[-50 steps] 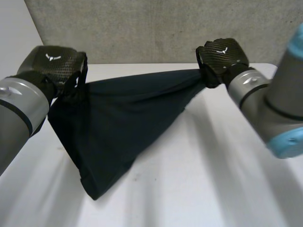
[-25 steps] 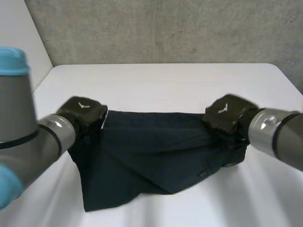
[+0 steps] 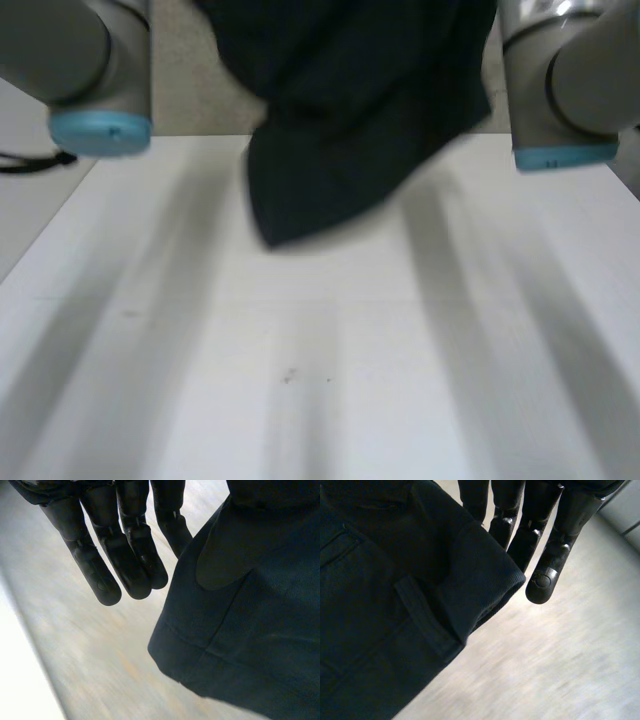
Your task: Fold the shorts.
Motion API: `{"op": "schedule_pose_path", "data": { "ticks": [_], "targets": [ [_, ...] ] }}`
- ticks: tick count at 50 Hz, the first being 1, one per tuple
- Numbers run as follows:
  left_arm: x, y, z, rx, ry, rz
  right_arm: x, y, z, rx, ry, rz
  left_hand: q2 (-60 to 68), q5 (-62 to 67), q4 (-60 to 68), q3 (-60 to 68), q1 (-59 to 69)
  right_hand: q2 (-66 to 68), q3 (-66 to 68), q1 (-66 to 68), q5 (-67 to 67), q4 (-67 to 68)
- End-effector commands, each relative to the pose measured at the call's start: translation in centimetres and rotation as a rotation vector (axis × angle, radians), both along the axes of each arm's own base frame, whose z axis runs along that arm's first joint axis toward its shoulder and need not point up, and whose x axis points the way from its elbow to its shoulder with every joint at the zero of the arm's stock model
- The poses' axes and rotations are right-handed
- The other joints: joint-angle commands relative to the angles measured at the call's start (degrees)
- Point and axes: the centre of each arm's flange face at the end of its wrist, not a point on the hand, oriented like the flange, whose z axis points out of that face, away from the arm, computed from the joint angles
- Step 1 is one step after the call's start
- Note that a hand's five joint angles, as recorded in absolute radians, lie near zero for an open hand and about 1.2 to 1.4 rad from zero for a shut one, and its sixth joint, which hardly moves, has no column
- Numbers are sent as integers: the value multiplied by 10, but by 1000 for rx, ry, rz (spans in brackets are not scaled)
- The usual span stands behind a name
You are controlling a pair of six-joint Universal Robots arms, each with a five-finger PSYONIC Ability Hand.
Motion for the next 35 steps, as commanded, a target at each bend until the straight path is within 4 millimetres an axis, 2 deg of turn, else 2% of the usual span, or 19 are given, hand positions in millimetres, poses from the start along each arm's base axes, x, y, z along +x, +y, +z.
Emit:
{"op": "schedule_pose_path", "data": {
  "ticks": [1,5,6,7,10,11,12,13,14,16,17,18,20,21,22,24,25,29,35],
  "targets": [
    [17,39,26,-104,61,-3,-3,8,8,-39,-22,11,113,148,113,117,139,126,119,238,135,118],
    [20,39,-3,-15,22,3,-1,5,-17,88,27,26,113,148,113,117,139,126,119,238,135,118],
    [19,38,-12,9,12,2,-2,3,-29,142,46,29,113,148,113,117,139,126,119,238,135,118],
    [18,36,-29,55,-11,2,-1,3,-35,168,57,30,113,148,113,117,139,126,119,238,135,118],
    [19,33,-58,131,-47,6,-2,-2,-66,280,97,34,113,148,113,117,139,126,119,238,135,118],
    [18,33,-80,188,-78,2,-2,-3,-77,313,110,35,113,148,113,117,139,126,119,238,135,118],
    [18,33,-90,212,-92,0,-1,-4,-88,346,124,35,113,148,113,117,139,126,119,238,135,118],
    [19,32,-102,240,-106,3,0,-6,-113,414,159,36,113,148,113,117,139,126,119,238,135,118],
    [20,32,-124,299,-135,3,1,-6,-126,451,178,37,113,148,113,117,139,126,119,238,135,118],
    [19,31,-155,372,-171,2,2,-6,-152,524,214,38,113,148,113,117,139,126,119,238,135,118],
    [18,30,-173,414,-193,0,2,-4,-181,606,258,37,113,148,113,117,139,126,119,238,135,118],
    [15,32,-207,494,-237,-8,2,-2,-194,647,280,37,113,148,113,117,139,126,119,238,135,118],
    [14,35,-237,572,-277,-11,0,0,-224,736,324,35,113,148,113,117,139,126,119,238,135,118],
    [15,36,-251,607,-298,-9,-2,5,-249,819,366,32,113,148,113,117,139,126,119,238,135,118],
    [16,41,-275,664,-336,-8,-3,8,-260,858,388,30,113,148,113,117,139,126,119,238,135,118],
    [19,46,-291,714,-364,-5,-8,17,-286,968,449,25,113,148,113,117,139,126,119,238,135,118],
    [22,54,-305,770,-398,-7,-10,21,-291,998,462,25,113,148,113,117,139,126,119,238,135,118],
    [31,74,-318,873,-464,-4,-19,34,-301,1107,495,25,113,148,113,117,139,126,119,238,135,118],
    [43,97,-293,919,-486,-3,-31,54,-281,1131,506,19,113,148,113,117,139,126,119,238,135,118]
  ]
}}
